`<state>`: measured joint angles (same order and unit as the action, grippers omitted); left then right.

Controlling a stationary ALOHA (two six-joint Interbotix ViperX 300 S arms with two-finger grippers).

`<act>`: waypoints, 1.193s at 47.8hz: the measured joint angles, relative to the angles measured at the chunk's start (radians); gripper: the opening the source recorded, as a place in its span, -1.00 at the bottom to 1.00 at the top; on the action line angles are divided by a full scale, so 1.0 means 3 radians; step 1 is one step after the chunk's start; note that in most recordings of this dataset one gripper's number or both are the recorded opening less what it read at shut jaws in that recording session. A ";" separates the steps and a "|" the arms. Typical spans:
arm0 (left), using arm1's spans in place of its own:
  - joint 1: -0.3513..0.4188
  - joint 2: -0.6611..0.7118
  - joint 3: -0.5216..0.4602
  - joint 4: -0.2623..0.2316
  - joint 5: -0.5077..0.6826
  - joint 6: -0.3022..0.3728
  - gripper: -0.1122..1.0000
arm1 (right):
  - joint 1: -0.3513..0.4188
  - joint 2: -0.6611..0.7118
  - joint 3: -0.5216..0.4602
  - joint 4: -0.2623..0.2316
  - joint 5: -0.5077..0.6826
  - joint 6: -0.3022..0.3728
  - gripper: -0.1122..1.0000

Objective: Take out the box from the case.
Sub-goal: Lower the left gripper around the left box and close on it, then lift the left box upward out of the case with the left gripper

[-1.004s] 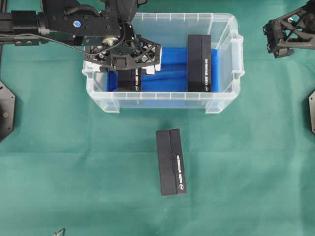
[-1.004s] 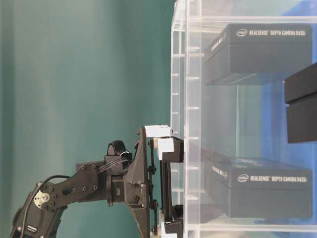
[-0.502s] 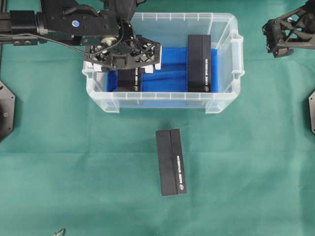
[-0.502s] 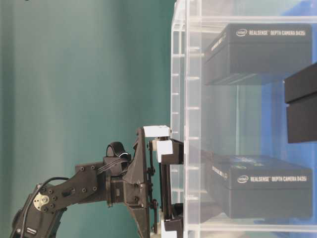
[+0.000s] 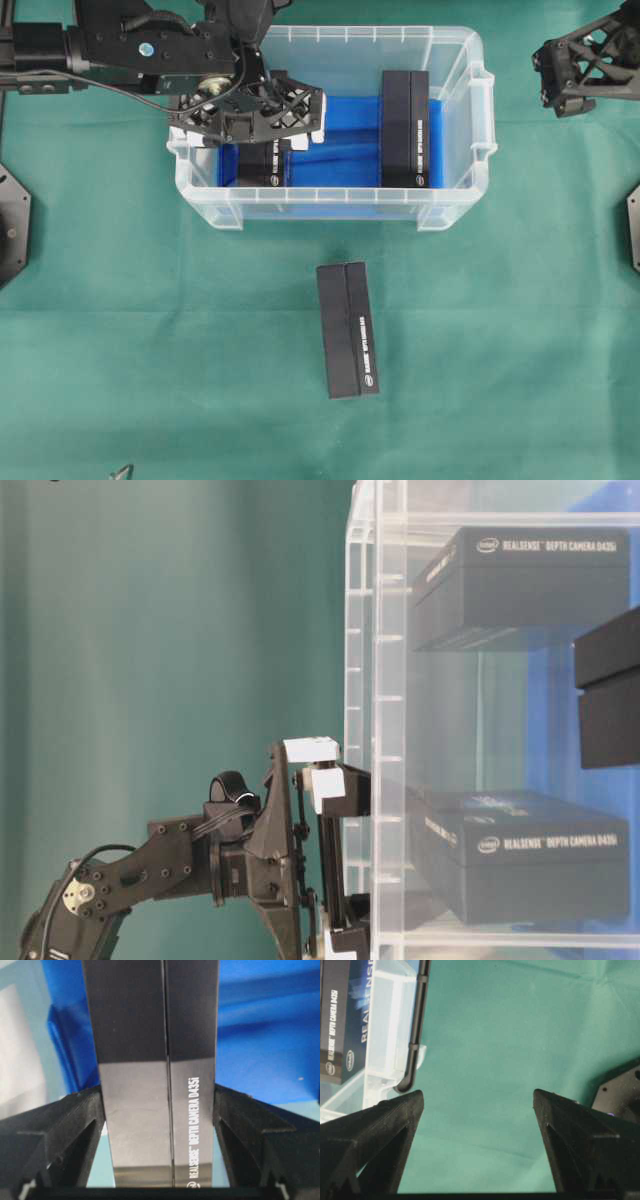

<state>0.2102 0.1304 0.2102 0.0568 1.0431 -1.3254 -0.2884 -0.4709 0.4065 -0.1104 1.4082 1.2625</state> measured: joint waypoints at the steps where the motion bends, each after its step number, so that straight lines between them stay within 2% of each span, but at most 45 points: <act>1: -0.0005 0.0000 -0.0005 0.0000 0.0005 0.0000 0.49 | 0.0000 0.0000 0.0000 0.0005 0.0000 0.0000 0.81; 15: -0.0026 -0.0026 -0.0210 -0.0015 0.0378 0.0026 0.49 | 0.0000 0.0000 0.0000 0.0005 0.0000 0.0000 0.81; 39: -0.0036 -0.0383 -0.0926 -0.0031 0.1222 0.0020 0.49 | 0.0000 0.0000 0.0000 0.0005 0.0000 0.0005 0.81; 57: -0.0051 -0.0430 -0.1462 -0.0031 0.1708 0.0020 0.49 | 0.0000 -0.0005 0.0000 0.0005 0.0000 0.0000 0.81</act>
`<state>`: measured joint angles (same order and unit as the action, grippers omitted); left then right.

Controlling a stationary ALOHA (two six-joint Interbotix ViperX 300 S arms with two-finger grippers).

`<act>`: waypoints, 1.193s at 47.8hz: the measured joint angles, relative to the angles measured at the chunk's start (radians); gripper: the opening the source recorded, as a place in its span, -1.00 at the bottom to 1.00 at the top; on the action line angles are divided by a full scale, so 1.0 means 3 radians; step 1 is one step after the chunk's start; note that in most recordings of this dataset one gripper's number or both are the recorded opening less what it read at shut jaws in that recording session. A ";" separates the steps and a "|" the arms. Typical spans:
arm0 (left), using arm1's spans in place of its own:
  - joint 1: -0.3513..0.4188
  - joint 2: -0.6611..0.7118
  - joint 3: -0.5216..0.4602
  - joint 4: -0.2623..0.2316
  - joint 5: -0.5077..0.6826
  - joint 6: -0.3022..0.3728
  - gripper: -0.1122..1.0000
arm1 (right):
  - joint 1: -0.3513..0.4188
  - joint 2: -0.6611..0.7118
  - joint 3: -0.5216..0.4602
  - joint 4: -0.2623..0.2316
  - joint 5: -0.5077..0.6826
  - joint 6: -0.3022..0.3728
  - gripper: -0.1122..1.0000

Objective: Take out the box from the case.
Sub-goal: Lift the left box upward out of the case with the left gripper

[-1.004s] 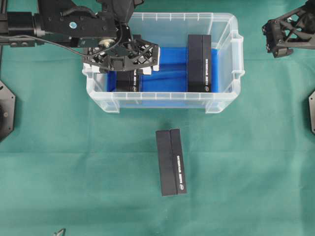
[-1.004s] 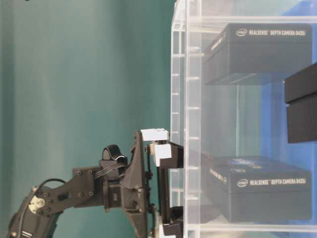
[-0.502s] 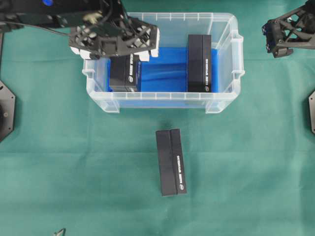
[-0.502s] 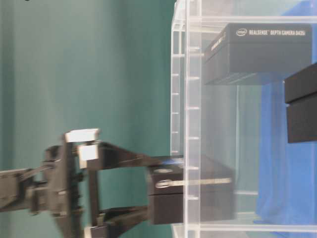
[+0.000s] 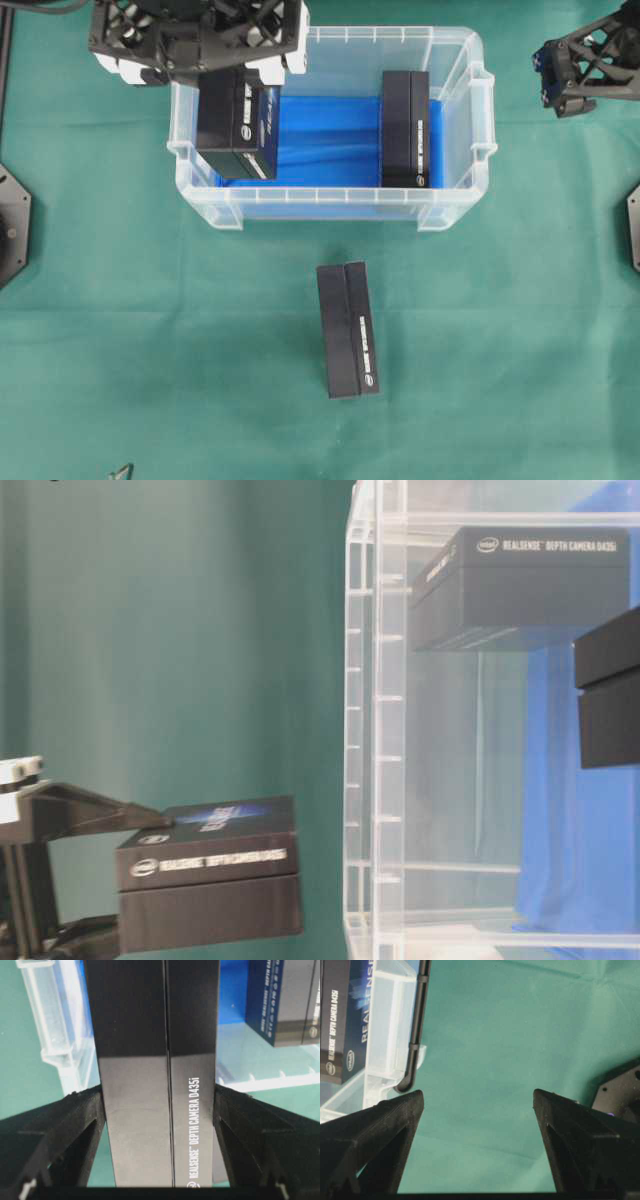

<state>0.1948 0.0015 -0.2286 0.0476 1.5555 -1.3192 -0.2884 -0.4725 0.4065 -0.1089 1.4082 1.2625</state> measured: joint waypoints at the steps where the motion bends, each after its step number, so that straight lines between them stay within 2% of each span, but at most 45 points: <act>1: 0.0005 0.0000 -0.0015 -0.0005 0.0026 0.0005 0.49 | 0.0000 0.0000 0.0000 0.0000 0.0000 0.0000 0.81; 57: 0.0005 0.0000 -0.0036 0.0015 0.0118 0.0005 0.49 | 0.0005 0.0000 0.0000 0.0000 0.0000 0.0000 0.81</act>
